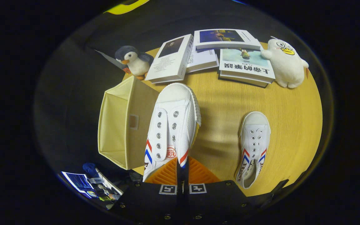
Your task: Open the storage box then place both shoes into the box .Put the left shoe in first, then the right shoe, with the right side of both shoes facing outward in a uniform manner.
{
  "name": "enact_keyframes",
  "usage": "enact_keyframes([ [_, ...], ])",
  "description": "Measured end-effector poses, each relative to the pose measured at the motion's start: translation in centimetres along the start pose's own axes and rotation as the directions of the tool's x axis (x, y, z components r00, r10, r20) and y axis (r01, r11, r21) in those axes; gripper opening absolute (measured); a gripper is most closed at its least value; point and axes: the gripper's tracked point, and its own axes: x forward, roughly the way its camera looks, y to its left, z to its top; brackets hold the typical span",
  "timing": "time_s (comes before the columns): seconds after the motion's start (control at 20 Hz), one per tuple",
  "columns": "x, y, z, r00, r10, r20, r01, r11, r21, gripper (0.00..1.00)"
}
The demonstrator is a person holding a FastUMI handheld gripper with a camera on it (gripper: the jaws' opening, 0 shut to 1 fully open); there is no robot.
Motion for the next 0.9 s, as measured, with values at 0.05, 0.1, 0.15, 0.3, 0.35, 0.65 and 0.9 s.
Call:
enact_keyframes([
  [0.05,-0.6,0.7,0.5,1.0,0.004,0.01,-0.003,1.0,-0.01,0.0],
  [0.1,-1.2,1.4,1.0,1.0,0.009,0.019,-0.008,1.0,-0.02,0.0],
  [0.15,-1.9,2.4,1.5,0.999,0.017,0.027,-0.016,0.999,-0.034,0.0],
  [0.3,-3.0,5.5,2.8,0.997,0.058,0.04,-0.055,0.996,-0.073,0.0],
  [0.35,-3.1,6.6,3.2,0.996,0.073,0.042,-0.069,0.994,-0.087,0.0],
  [0.65,-1.4,12.4,4.6,0.993,0.114,0.014,-0.11,0.978,-0.179,0.0],
  [0.9,1.6,15.9,4.9,0.993,0.11,-0.037,-0.116,0.966,-0.233,0.0],
])
